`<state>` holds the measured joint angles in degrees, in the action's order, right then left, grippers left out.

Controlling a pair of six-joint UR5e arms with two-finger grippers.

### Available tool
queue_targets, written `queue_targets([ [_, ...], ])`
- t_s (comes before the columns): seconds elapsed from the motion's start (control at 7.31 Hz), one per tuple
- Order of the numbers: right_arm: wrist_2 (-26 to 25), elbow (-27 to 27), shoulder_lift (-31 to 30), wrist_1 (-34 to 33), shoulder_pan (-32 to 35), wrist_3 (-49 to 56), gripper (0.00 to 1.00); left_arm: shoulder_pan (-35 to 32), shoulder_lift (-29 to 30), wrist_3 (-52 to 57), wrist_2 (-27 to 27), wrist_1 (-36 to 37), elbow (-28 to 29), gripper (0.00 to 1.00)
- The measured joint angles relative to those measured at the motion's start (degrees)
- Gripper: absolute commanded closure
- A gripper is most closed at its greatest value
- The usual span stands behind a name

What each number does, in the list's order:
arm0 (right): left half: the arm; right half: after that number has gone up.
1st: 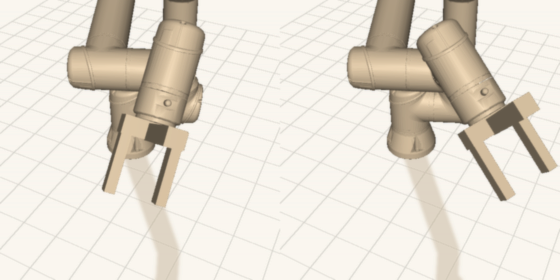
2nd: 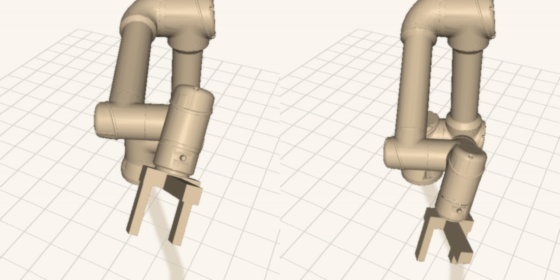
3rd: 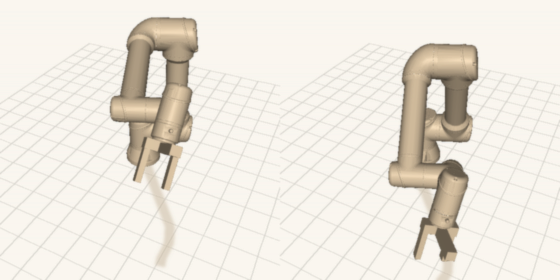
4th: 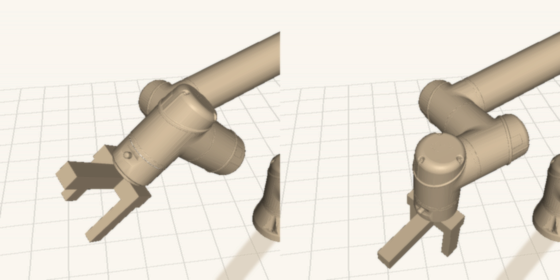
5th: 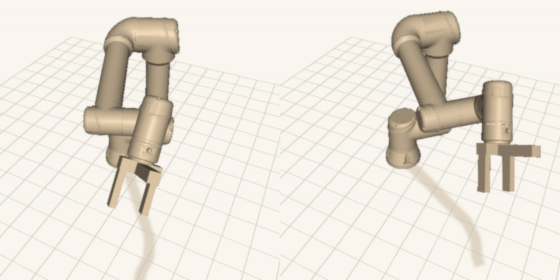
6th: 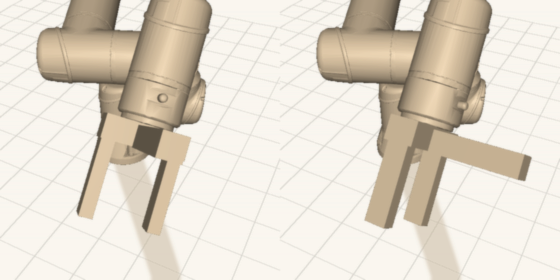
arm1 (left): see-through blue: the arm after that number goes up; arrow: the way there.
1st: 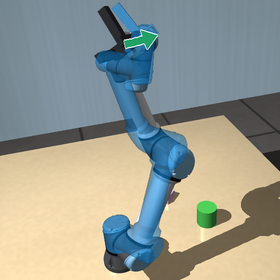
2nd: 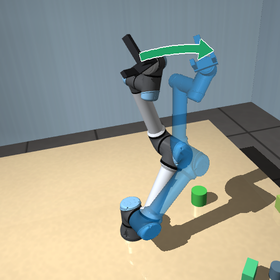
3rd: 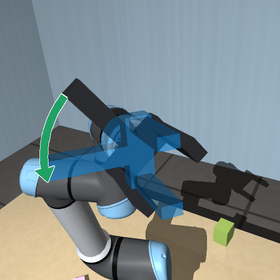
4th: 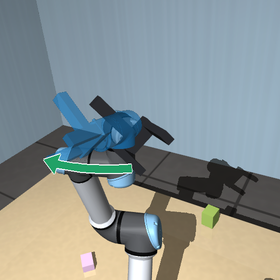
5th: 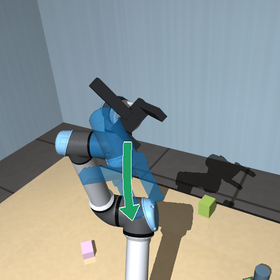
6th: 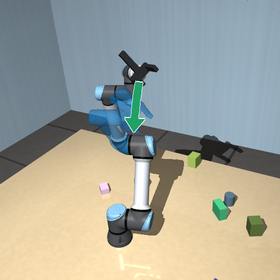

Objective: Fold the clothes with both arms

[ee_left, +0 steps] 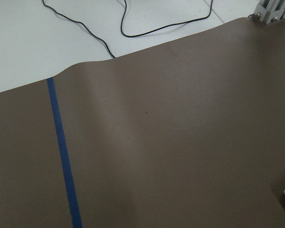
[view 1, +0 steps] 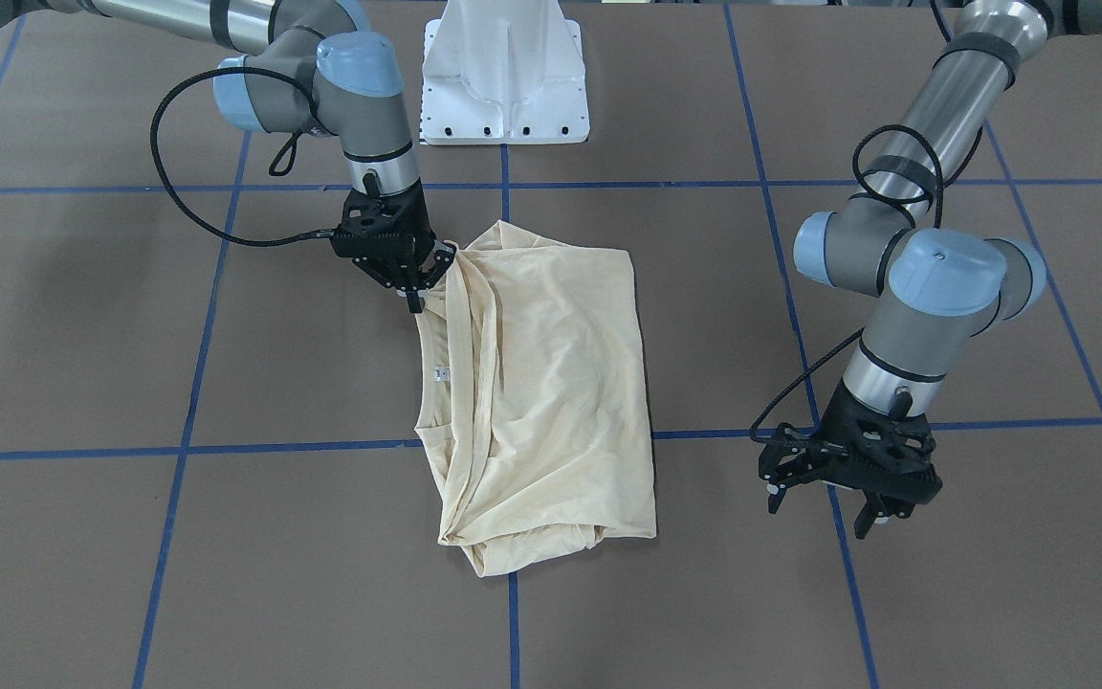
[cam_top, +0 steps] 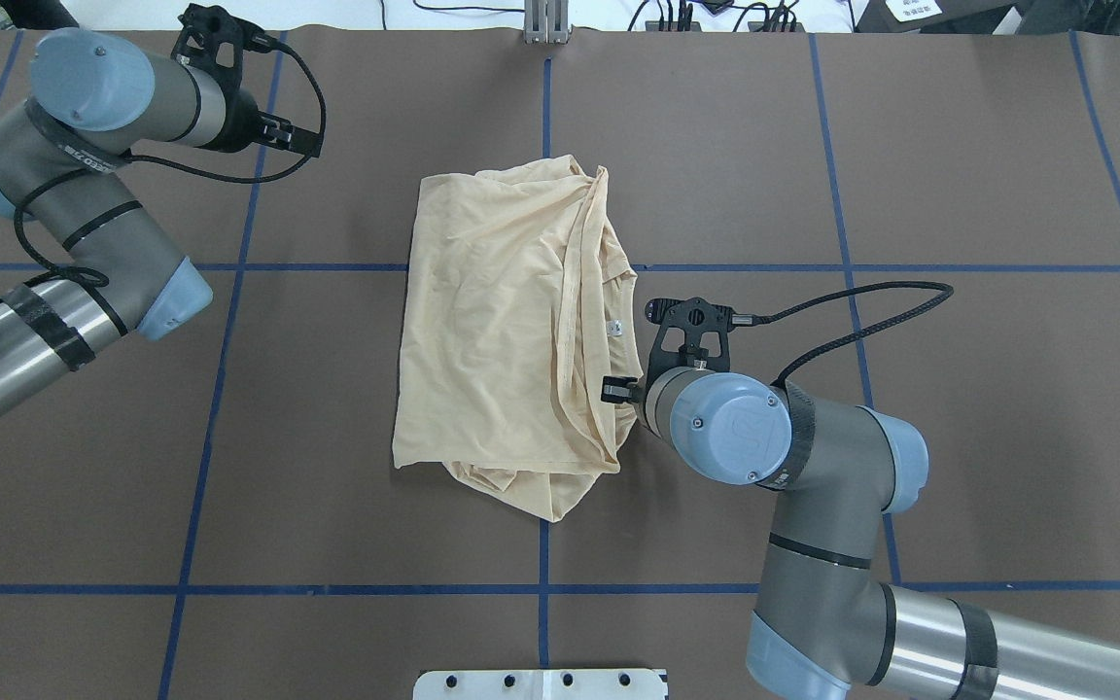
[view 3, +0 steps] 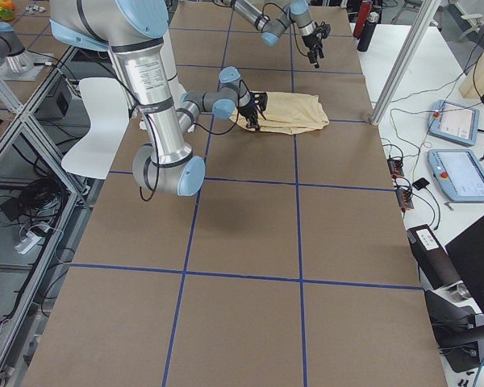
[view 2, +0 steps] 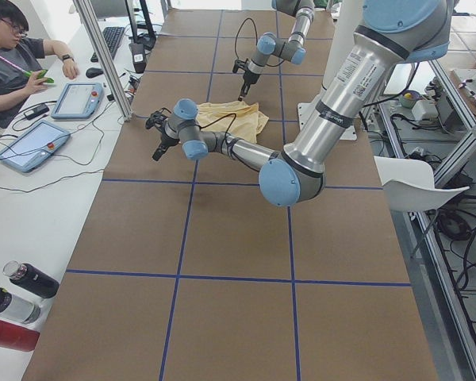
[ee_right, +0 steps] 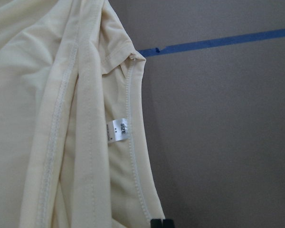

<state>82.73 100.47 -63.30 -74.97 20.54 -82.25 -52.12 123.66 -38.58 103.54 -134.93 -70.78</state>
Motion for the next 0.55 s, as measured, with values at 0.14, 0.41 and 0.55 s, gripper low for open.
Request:
queue_targets([
  [0.14,0.1,0.1,0.3,0.0,-0.2,0.1,0.00,0.0,0.0,0.0,0.0,0.0,-0.1,0.00],
  [0.41,0.5,-0.1,2.7,-1.3,0.0,1.1,0.00,0.1,-0.1,-0.1,0.0,0.0,-0.3,0.00],
  [0.55,0.8,-0.3,5.3,-4.4,0.3,1.9,0.00,0.1,-0.4,0.0,0.0,0.0,-0.7,0.00],
])
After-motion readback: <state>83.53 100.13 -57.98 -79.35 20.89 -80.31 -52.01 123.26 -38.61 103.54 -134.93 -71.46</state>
